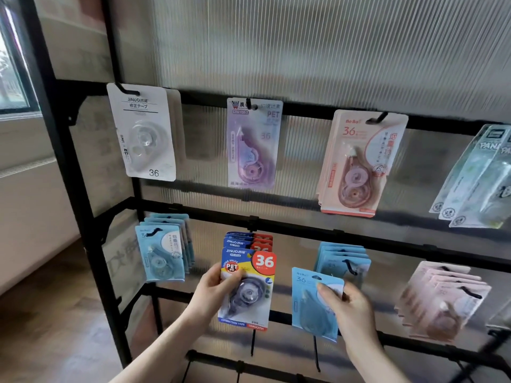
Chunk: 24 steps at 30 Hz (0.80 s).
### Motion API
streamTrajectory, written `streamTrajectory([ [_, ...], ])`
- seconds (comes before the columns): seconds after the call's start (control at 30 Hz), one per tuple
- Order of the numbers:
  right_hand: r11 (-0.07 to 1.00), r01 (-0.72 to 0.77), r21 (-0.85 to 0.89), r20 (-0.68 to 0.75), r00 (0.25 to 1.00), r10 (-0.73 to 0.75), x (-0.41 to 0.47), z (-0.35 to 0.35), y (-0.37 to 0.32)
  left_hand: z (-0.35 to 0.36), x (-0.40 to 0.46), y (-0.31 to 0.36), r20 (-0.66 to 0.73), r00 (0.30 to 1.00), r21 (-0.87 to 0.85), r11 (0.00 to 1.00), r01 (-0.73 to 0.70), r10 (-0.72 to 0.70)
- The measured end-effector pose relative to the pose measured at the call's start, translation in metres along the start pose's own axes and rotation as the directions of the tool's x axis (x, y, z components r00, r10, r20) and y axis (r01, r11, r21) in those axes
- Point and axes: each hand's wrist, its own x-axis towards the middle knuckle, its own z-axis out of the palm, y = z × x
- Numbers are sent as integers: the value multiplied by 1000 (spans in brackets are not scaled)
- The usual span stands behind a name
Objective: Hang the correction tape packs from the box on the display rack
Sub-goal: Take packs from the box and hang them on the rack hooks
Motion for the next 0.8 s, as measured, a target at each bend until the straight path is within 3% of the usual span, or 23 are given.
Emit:
streamTrajectory([
  [0.43,1000,10,-1,2,1000,-10,-3,-2,5,4,1,0,-155,988,-28,1000,-14,9],
  [0.6,1000,1,1,-6,1000,-1,-4,-7,6,6,9,-5,-177,984,20,1000,-5,9],
  [0.8,999,0,-38,-42,999,-1,-6,-16,4,8,19,-9,-269,957,179,982,-60,108],
])
